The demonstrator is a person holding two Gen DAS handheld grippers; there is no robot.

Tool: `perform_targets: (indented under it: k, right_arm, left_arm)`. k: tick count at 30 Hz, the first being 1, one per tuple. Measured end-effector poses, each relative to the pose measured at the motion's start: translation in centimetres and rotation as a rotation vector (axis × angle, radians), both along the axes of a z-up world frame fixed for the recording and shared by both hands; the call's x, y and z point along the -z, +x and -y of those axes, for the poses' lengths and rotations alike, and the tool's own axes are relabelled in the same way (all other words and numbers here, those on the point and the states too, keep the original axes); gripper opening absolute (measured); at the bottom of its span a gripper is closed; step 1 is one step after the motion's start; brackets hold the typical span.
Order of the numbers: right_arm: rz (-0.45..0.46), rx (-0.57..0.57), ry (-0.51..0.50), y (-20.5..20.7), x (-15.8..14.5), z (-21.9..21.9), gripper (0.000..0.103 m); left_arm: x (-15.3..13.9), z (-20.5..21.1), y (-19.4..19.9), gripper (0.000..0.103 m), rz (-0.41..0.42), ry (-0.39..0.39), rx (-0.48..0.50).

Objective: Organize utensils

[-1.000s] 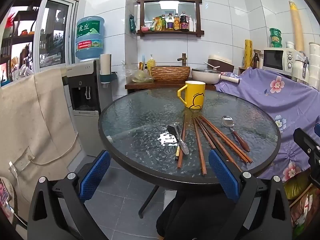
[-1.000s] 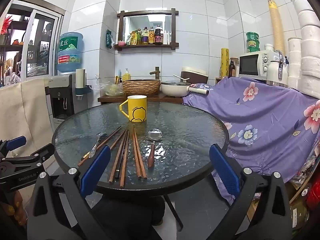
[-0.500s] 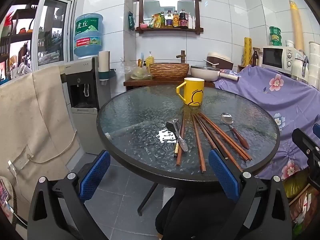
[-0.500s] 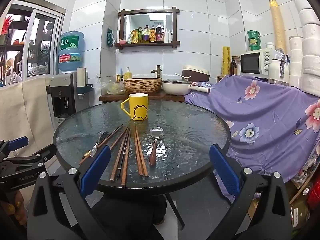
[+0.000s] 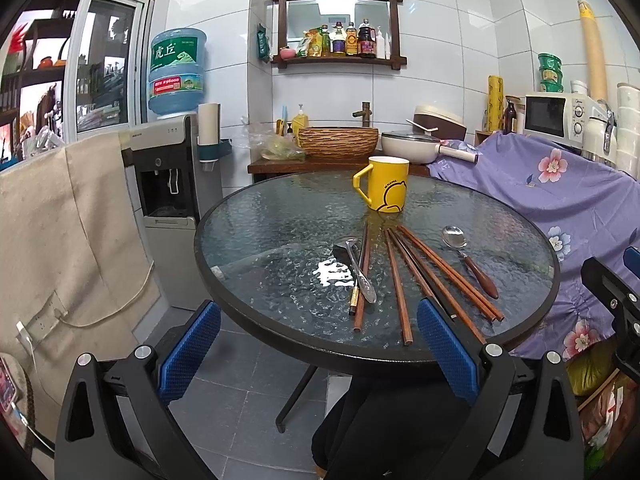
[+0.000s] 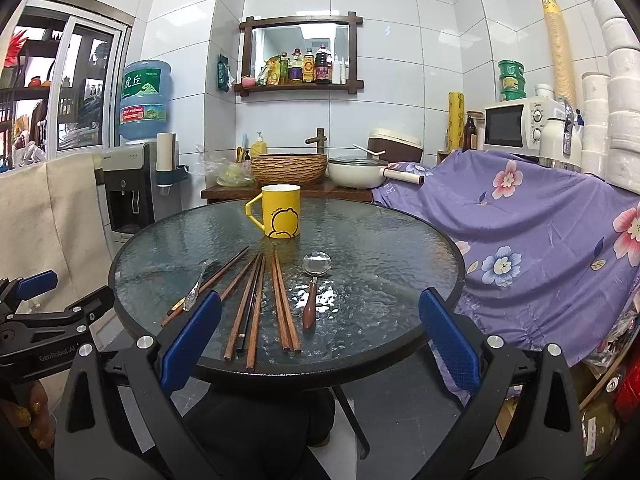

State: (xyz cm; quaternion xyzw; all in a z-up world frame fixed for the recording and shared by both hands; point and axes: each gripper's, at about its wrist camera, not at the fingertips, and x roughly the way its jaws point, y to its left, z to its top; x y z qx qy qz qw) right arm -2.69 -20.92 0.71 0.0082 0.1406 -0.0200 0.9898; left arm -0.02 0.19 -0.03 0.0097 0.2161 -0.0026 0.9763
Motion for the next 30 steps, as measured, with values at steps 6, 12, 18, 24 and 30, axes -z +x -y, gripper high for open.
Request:
perform_targets:
  k: [6, 12, 18, 24, 30]
  right_arm:
    - [-0.009, -0.009, -0.003, 0.09, 0.14, -0.03, 0.097]
    - [-0.007, -0.008, 0.001, 0.05, 0.06, 0.12, 0.097]
    - [-0.005, -0.008, -0.002, -0.03, -0.03, 0.12, 0.097]
    - [-0.004, -0.005, 0.002, -0.19, -0.12, 0.14, 0.097]
    - [-0.007, -0.007, 0.003, -0.21, -0.22, 0.11, 0.097]
  left_arm:
    - [-0.07, 0.08, 0.04, 0.097, 0.000, 0.004, 0.005]
    - [-0.05, 0.13, 0.03, 0.097, 0.000, 0.004, 0.004]
    - [-0.06, 0.12, 0.01, 0.097, 0.000, 0.005, 0.004]
    - [0.02, 0.07, -0.07, 0.097, 0.001, 0.004, -0.001]
    - [0.06, 0.03, -0.12, 0.097, 0.002, 0.007, -0.001]
